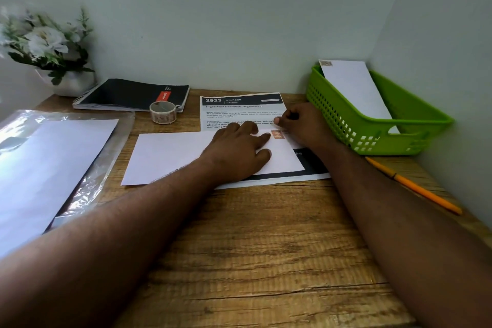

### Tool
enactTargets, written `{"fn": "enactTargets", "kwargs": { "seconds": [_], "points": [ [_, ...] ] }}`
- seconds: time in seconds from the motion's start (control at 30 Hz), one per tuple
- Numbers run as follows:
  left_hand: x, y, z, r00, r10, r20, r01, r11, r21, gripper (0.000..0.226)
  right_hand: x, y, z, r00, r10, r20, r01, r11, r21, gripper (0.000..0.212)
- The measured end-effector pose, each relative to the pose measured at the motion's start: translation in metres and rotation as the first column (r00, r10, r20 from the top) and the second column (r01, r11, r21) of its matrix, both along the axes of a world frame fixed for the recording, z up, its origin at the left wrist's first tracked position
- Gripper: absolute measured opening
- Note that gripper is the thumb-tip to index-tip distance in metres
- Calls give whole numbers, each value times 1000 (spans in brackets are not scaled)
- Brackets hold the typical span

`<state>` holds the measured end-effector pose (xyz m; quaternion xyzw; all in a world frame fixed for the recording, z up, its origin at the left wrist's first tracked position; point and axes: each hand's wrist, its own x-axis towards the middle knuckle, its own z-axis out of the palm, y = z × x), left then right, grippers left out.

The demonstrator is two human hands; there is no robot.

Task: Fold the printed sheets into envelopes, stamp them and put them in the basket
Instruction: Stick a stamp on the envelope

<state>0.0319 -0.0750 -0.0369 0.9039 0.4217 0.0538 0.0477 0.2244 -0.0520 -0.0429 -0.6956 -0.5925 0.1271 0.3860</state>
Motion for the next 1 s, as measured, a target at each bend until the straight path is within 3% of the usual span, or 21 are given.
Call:
{"fn": "enactTargets", "kwargs": {
  "seconds": [0.1,0.33,0.53,0.73,0.9,1.0],
  "points": [
    [0,-1,0,999,20,26,-20,1000,-6,55,6,-10,6,994,107,0,-106,992,-64,16],
    [-2,-1,-3,994,93,65,-91,995,-38,54,10,-30,24,963,264,-49,-268,927,-262,17],
    [-2,1,-1,992,99,77,-98,995,-15,60,5,-25,19,956,203,-212,-233,964,-128,17],
    [0,-2,2,986,126,106,-127,992,4,70,0,-15,22,988,155,-18,-154,948,-278,23],
    [-3,-2,-1,973,162,162,-168,985,28,84,-5,-12,24,980,162,-119,-192,933,-304,17],
    [-2,-1,-2,976,171,136,-173,985,4,85,-6,-10,23,985,164,48,-142,944,-299,24]
  ]
}}
